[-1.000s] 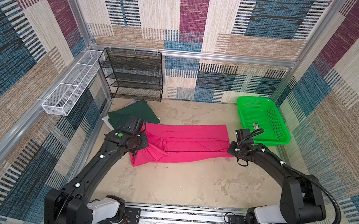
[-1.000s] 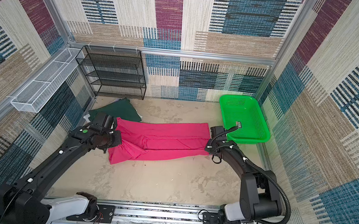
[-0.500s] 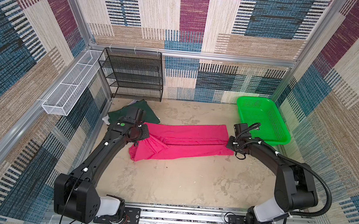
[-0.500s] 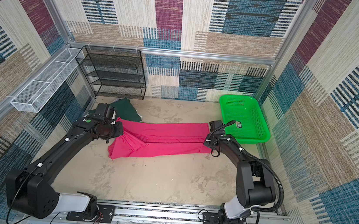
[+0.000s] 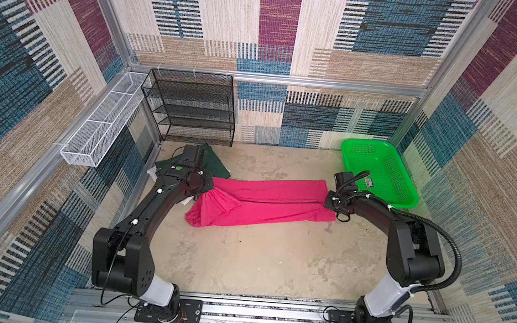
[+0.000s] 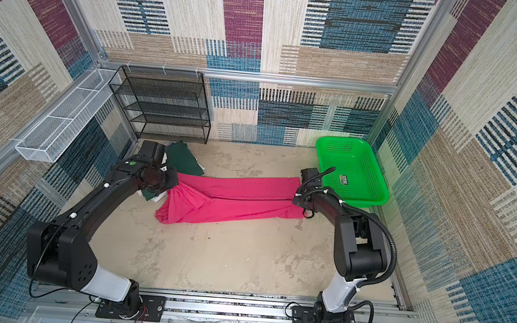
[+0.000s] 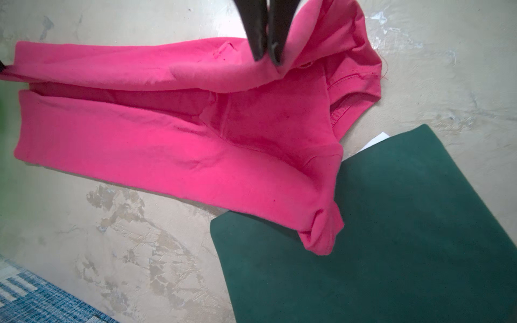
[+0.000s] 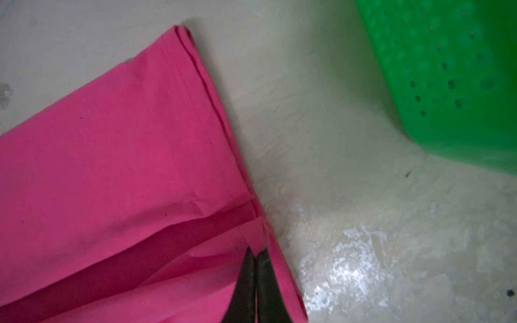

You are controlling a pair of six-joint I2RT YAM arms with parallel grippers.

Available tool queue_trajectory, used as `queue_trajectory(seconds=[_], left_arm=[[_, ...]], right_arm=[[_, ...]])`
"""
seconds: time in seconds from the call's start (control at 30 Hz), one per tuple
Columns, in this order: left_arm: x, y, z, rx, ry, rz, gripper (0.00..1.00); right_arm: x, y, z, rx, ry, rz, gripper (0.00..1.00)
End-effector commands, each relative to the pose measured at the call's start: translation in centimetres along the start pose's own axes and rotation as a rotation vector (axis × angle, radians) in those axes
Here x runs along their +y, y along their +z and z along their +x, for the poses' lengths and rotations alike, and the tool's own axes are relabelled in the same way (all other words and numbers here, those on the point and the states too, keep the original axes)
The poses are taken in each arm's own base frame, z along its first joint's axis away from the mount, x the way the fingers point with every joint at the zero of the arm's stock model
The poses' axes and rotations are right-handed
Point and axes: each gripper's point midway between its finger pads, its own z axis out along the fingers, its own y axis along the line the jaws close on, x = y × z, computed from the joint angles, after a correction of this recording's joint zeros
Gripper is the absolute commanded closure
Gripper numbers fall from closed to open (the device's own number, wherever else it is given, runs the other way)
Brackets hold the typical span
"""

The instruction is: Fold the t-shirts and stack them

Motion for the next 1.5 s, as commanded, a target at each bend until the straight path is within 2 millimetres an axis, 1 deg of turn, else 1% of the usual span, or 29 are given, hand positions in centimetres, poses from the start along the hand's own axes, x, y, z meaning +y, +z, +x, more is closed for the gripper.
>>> queue_trajectory(seconds=[0.0,0.2,0.23,0.3,0.4,0.43,0.5,0.6,0.67,0.73,0.77,0.8,0.83,0.9,0.93,1.0,1.03,1.17,1.23,1.3,1.4,1.47], left_arm=[[-0.3,0.7,-1.2,-0.016,0.017,0.016,1.0],[0.4,2.5,-2.0,-0.002,0.008,0.004,1.0],[0.5,2.9,-2.1,0.004,0.007,0.002,0.98],[0.9,3.9,-2.2,0.018,0.003,0.0,0.94],[0.7,5.5,-2.9,0.015,-0.003,0.037,0.93],[0.6,5.9,-3.2,0.013,-0.006,0.051,0.92],[0.1,6.5,-3.8,0.014,-0.013,0.078,0.88],[-0.3,6.9,-4.7,0.008,-0.014,0.084,0.68],[-0.2,6.6,-5.4,-0.018,0.0,0.068,0.62],[0.0,5.6,-5.9,-0.06,0.024,0.057,0.58],[-0.1,5.1,-5.8,-0.072,0.027,0.065,0.58],[-0.4,4.4,-5.3,-0.071,0.031,0.083,0.58],[-1.1,3.6,-4.4,-0.064,0.049,0.106,0.56],[-2.1,2.6,-2.1,-0.042,0.093,0.107,0.53],[-2.5,2.3,-0.7,-0.022,0.113,0.109,0.53],[-3.1,2.5,1.7,0.02,0.135,0.123,0.54],[-3.4,2.8,3.0,0.046,0.147,0.135,0.54],[-4.6,4.6,6.8,0.144,0.237,0.121,0.55],[-5.1,5.4,8.0,0.176,0.284,0.101,0.53],[-5.3,6.1,8.5,0.186,0.309,0.076,0.52],[-5.4,7.1,9.0,0.208,0.325,0.05,0.52],[-5.0,7.8,9.3,0.226,0.338,0.016,0.53]], right_arm=[[0.9,0.5,-1.1,-0.024,-0.011,-0.031,1.0],[1.4,1.8,-1.9,-0.015,-0.032,-0.026,1.0],[1.5,2.1,-1.9,-0.01,-0.036,-0.028,1.0],[1.7,2.5,-1.8,-0.003,-0.045,-0.028,0.94],[1.7,2.0,-2.2,-0.036,-0.043,-0.04,0.9],[1.7,1.7,-2.4,-0.052,-0.043,-0.047,0.88],[1.5,0.8,-2.8,-0.083,-0.045,-0.048,0.8],[1.0,-0.6,-3.1,-0.12,-0.049,-0.033,0.62],[0.7,-1.7,-3.0,-0.139,-0.05,-0.042,0.53],[0.5,-2.7,-2.4,-0.145,-0.048,-0.06,0.48],[0.4,-2.9,-1.9,-0.137,-0.046,-0.066,0.47],[0.1,-3.0,-1.1,-0.117,-0.043,-0.064,0.46],[-0.3,-2.8,-0.2,-0.088,-0.042,-0.052,0.46],[-1.0,-2.4,1.5,-0.038,-0.039,-0.035,0.46],[-1.3,-2.3,2.3,-0.024,-0.036,-0.034,0.49],[-1.5,-2.3,2.9,-0.028,-0.025,-0.042,0.51],[-1.4,-2.2,3.1,-0.035,-0.025,-0.057,0.52],[-1.0,-1.6,3.5,-0.019,-0.023,-0.078,0.52],[-1.0,-1.3,3.6,-0.009,-0.027,-0.076,0.53],[-1.1,-1.0,4.0,0.0,-0.028,-0.074,0.54],[-1.4,-0.6,4.5,0.009,-0.032,-0.068,0.62],[-1.4,-0.4,4.8,0.014,-0.036,-0.071,0.66]])
